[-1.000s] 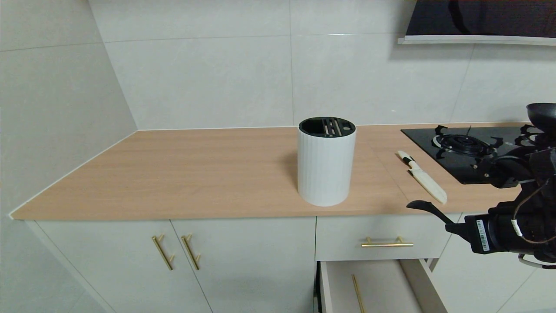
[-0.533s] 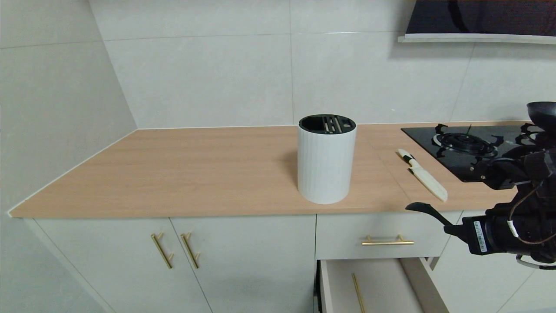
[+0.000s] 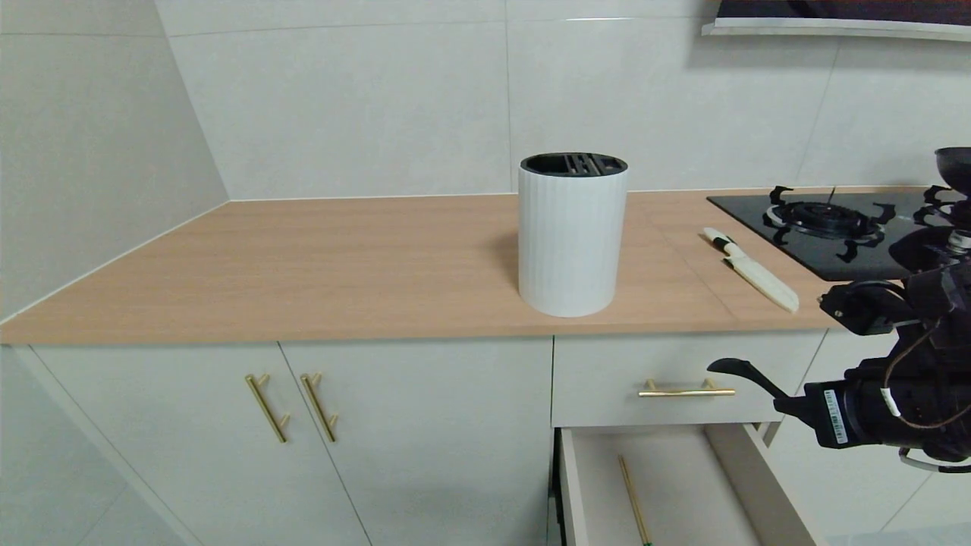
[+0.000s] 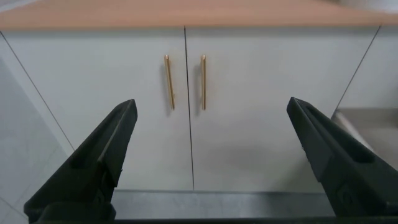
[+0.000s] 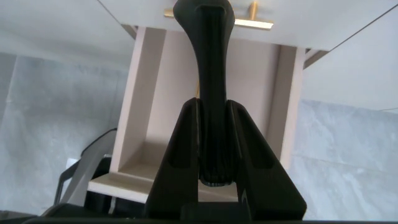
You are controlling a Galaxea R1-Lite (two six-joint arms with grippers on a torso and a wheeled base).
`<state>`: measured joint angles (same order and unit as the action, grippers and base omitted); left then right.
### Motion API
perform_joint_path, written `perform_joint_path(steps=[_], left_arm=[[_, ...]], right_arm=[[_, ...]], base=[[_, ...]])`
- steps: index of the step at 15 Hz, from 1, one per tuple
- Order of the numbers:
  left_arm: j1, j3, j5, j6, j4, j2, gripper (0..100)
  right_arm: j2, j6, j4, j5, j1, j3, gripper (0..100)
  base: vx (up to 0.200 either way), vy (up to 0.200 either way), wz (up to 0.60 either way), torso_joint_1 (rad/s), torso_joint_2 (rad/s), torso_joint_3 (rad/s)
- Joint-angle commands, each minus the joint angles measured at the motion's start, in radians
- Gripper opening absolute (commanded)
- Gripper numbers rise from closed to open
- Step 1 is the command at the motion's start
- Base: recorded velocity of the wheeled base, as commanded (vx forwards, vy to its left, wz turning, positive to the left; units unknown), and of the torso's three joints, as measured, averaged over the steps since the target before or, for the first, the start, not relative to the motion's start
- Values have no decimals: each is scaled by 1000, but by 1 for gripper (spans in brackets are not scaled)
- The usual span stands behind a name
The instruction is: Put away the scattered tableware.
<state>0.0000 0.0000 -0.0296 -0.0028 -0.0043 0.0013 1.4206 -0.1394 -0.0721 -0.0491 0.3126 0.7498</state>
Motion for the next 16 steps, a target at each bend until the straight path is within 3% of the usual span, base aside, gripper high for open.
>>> perform_joint_path(steps=[1,8,16], left_arm=[[0,0,-1,0,0,0,100],[0,0,-1,0,0,0,100],[0,0,0,0,0,0,100]], right_arm=[[4,0,0,0,7,-1,0],[12,0,0,0,7,-4,0],[14,4,0,0,7,-6,0]], base=[[0,0,0,-76,207,110],[0,0,0,-23,61,36],[0,0,0,-160,430,262]])
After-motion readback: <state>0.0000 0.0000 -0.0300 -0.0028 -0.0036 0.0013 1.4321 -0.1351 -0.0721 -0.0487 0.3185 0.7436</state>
